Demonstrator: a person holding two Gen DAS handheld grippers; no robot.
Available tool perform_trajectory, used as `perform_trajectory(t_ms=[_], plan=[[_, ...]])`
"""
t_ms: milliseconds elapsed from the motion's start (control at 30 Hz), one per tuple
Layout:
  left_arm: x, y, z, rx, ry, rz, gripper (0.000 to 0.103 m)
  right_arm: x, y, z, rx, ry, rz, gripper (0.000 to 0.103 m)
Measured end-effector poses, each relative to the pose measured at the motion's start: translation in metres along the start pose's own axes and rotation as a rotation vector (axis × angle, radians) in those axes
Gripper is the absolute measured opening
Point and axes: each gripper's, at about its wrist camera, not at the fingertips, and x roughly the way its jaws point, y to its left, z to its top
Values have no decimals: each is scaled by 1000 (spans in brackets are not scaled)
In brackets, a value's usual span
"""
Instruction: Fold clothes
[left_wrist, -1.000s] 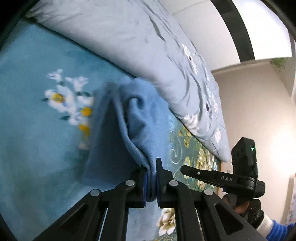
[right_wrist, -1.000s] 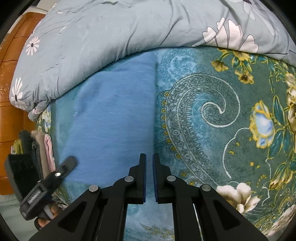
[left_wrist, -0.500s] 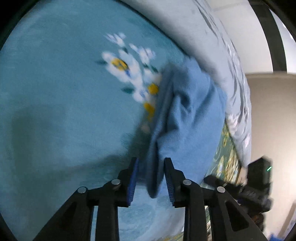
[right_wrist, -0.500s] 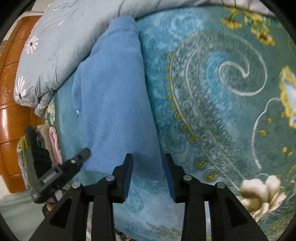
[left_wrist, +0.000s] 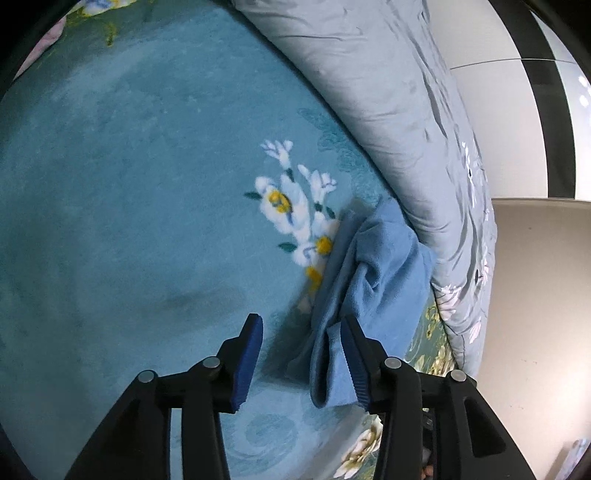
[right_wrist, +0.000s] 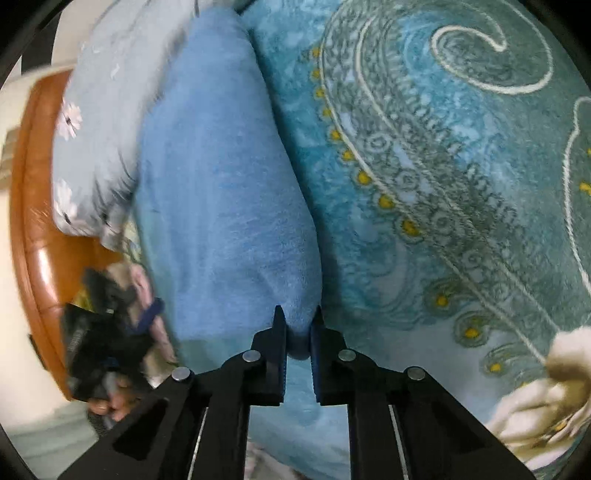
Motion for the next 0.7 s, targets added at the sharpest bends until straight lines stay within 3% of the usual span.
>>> perform_trajectory(t_ms=[133, 333, 400, 567, 700], plan=[[15, -18, 2, 34, 17, -19, 49, -35, 0, 20, -48, -7, 21, 9], [40, -55, 6, 120, 49, -78, 52, -113, -7, 71, -242, -39, -236, 9], [52, -71, 7, 161, 78, -86, 52, -117, -6, 94, -273, -8, -290, 9], [81, -106, 7, 287, 167, -86, 52, -102, -4, 106, -336, 54, -372, 9], [101, -123, 4, 368, 231, -77, 53, -108, -8, 114, -332, 15, -365, 9]])
